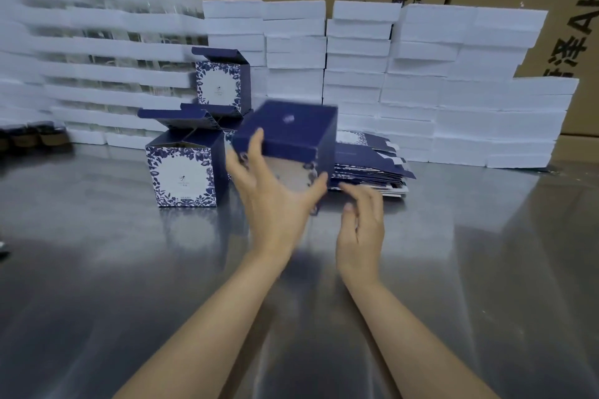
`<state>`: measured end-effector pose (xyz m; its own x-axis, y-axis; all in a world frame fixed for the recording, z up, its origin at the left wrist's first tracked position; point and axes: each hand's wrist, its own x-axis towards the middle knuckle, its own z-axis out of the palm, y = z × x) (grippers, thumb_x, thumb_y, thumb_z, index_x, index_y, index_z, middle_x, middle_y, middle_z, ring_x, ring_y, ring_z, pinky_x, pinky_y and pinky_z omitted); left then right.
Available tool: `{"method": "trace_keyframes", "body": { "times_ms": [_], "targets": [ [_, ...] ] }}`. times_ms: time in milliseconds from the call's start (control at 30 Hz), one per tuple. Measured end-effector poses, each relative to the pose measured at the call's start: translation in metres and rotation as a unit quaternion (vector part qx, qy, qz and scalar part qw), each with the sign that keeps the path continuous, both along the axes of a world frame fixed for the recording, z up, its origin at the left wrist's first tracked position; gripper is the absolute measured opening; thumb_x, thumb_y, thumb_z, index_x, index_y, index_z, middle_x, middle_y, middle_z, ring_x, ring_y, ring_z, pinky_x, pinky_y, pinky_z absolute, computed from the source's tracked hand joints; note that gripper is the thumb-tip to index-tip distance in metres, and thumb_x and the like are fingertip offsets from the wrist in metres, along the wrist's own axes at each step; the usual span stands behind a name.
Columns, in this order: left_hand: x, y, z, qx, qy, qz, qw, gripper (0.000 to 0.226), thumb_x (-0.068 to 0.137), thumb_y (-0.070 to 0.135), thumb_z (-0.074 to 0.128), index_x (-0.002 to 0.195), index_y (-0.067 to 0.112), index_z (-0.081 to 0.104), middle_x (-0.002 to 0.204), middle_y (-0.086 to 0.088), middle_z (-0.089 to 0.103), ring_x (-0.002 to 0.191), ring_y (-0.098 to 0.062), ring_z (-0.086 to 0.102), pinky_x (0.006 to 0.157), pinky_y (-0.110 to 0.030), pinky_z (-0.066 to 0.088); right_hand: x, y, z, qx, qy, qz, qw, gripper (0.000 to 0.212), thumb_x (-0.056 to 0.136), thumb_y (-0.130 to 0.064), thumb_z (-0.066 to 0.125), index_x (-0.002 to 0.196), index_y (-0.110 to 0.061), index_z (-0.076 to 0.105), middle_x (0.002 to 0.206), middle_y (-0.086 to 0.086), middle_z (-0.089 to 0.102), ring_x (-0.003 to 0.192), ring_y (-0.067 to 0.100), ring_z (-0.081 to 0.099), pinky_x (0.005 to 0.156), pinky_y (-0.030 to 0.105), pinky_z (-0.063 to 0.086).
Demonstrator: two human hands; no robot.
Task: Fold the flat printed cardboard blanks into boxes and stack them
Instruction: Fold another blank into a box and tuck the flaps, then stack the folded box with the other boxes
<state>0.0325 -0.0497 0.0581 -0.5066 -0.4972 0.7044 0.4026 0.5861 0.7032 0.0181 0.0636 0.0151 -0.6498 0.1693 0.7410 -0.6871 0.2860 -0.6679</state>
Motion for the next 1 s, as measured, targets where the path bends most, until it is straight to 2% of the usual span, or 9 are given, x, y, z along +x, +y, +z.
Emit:
{"method": "trace_keyframes", "body": {
  "times_ms": [67,133,267,367,567,733,867,933,1000],
  "targets": [
    [-0.007,-0.017,0.039,-0.015,0.065,0.025,0.997,0.102,0.061,0.058,0.078,0.143,0.037,0.02,0.156,-0.01,0.003,0.143,-0.027,0.019,0.11,-0.034,0.031,-0.003,-0.003,-0.002,0.05,-0.031,-0.004,0.998,0.035,0.084,-0.005,0.04,0.102,-0.007,0.069,0.111,0.004,0.055,0.108,0.021,0.053,0.093,0.017,0.036],
    [-0.028,-0.046,0.089,-0.059,0.076,0.061,0.993,0.103,0.062,0.059,0.077,0.145,0.035,0.019,0.155,-0.017,0.004,0.143,-0.028,0.019,0.109,-0.037,0.035,-0.005,-0.006,-0.003,0.098,-0.028,0.018,0.995,0.032,0.083,-0.004,0.041,0.096,-0.005,0.07,0.106,0.003,0.058,0.104,0.02,0.054,0.09,0.022,0.039],
    [-0.084,-0.114,0.158,-0.103,-0.06,0.108,0.987,0.11,0.062,0.057,0.079,0.148,0.028,0.018,0.155,-0.02,0.004,0.141,-0.039,0.019,0.111,-0.047,0.033,-0.013,-0.009,-0.003,0.163,-0.057,0.046,0.984,0.026,0.082,0.0,0.046,0.088,-0.008,0.07,0.092,0.0,0.061,0.092,0.02,0.057,0.083,0.031,0.044],
    [-0.119,-0.149,0.158,-0.101,-0.137,0.153,0.973,0.11,0.065,0.057,0.08,0.149,0.026,0.016,0.157,-0.021,-0.003,0.144,-0.041,0.012,0.109,-0.058,0.031,-0.018,-0.011,-0.002,0.193,-0.097,0.057,0.975,0.024,0.084,0.008,0.051,0.085,-0.008,0.07,0.087,-0.001,0.062,0.09,0.021,0.058,0.083,0.034,0.045],
    [-0.167,-0.192,0.12,-0.06,-0.32,0.152,0.933,0.122,0.068,0.058,0.079,0.153,0.024,-0.002,0.157,-0.025,-0.014,0.144,-0.049,0.003,0.112,-0.06,0.022,-0.027,-0.014,-0.005,0.235,-0.13,0.065,0.961,0.027,0.083,0.004,0.05,0.08,-0.014,0.07,0.082,-0.01,0.06,0.082,0.005,0.052,0.072,0.009,0.035],
    [-0.184,-0.187,0.115,-0.085,-0.36,0.178,0.912,0.129,0.069,0.06,0.078,0.153,0.02,-0.01,0.156,-0.029,-0.015,0.144,-0.049,0.002,0.115,-0.055,0.018,-0.034,-0.015,-0.009,0.242,-0.13,0.073,0.959,0.027,0.081,0.006,0.05,0.077,-0.012,0.069,0.071,-0.019,0.049,0.076,0.002,0.048,0.069,0.009,0.033],
    [-0.175,-0.192,0.132,-0.117,-0.455,0.133,0.872,0.128,0.075,0.06,0.072,0.15,0.019,-0.024,0.158,-0.026,-0.012,0.146,-0.047,-0.002,0.118,-0.055,0.01,-0.035,-0.017,-0.01,0.273,-0.135,0.08,0.949,0.026,0.083,0.001,0.049,0.08,-0.014,0.07,0.078,-0.016,0.055,0.082,0.005,0.052,0.072,0.013,0.036],
    [-0.159,-0.188,0.142,-0.147,-0.471,0.138,0.859,0.118,0.084,0.058,0.064,0.148,0.018,-0.027,0.159,-0.021,-0.014,0.145,-0.048,-0.005,0.118,-0.056,0.005,-0.034,-0.016,-0.006,0.286,-0.144,0.084,0.944,0.025,0.085,-0.001,0.049,0.081,-0.015,0.07,0.083,-0.012,0.06,0.086,0.007,0.054,0.076,0.02,0.04],
    [-0.135,-0.174,0.148,-0.185,-0.415,0.162,0.876,0.099,0.096,0.037,0.058,0.15,0.017,-0.022,0.159,-0.021,-0.016,0.145,-0.047,-0.005,0.116,-0.058,0.001,-0.03,-0.016,-0.002,0.289,-0.152,0.088,0.941,0.025,0.085,0.0,0.049,0.078,-0.015,0.068,0.081,-0.012,0.06,0.083,0.008,0.053,0.075,0.024,0.04]
  ]
}}
